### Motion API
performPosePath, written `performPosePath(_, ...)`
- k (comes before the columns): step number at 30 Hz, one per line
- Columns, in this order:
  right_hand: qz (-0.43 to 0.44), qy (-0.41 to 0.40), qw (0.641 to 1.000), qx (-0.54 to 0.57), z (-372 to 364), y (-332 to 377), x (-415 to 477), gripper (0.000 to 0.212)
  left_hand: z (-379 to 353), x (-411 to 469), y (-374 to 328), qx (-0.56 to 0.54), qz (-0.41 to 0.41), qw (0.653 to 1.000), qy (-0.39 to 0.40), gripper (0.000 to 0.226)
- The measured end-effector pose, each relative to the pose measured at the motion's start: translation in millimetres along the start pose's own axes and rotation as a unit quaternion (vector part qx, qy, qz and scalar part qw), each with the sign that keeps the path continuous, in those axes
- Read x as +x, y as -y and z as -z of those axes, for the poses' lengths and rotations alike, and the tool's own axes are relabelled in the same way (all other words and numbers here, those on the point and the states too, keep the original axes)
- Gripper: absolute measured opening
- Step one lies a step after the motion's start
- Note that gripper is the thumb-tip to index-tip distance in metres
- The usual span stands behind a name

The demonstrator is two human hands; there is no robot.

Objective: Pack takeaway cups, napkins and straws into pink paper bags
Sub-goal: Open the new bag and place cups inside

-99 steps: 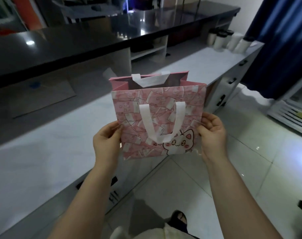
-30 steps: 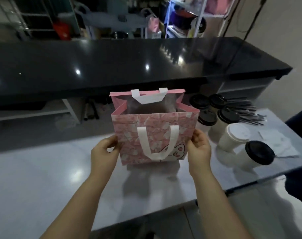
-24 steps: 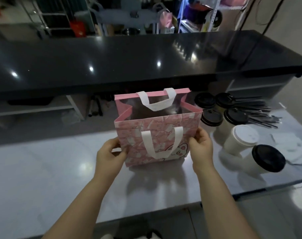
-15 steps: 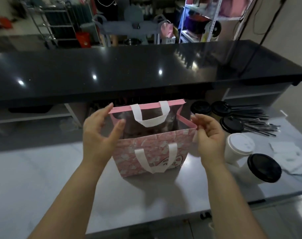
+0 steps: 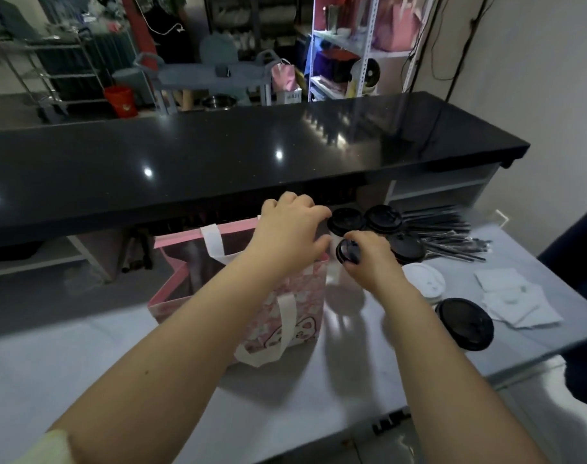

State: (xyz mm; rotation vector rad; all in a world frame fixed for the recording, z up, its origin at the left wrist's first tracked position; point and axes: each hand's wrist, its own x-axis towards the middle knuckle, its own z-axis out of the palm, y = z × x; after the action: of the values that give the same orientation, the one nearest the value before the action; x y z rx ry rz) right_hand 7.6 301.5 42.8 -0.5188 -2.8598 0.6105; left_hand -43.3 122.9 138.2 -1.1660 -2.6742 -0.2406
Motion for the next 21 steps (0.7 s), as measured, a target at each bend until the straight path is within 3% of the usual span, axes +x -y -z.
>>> performPosePath(4,-0.034,0.097,0.988,-0.116,-21.9,-9.9,4.8,0.083,-10.9,5.9,-5.9,-0.002,-0.014,1.000,0.013,0.045)
performPosePath(7,-0.024,0.048,0.988,-0.147,-37.4,-12.7,1.1,0.075,-15.2,5.2,-6.5,-0.009,-0.012,1.000,0.021,0.043)
performPosePath(12,0.007,-0.051,0.996,-0.067,-43.5,-15.1,-4.0,0.048,-20.7,1.5,-7.2,-0.022,-0.008,1.000,0.017,0.041)
performPosePath(21,-0.044,-0.032,0.998,-0.011,-41.1,-15.8,-4.2,0.055,-23.3,-0.4,-9.6,-0.024,-0.012,1.000,0.006,0.039)
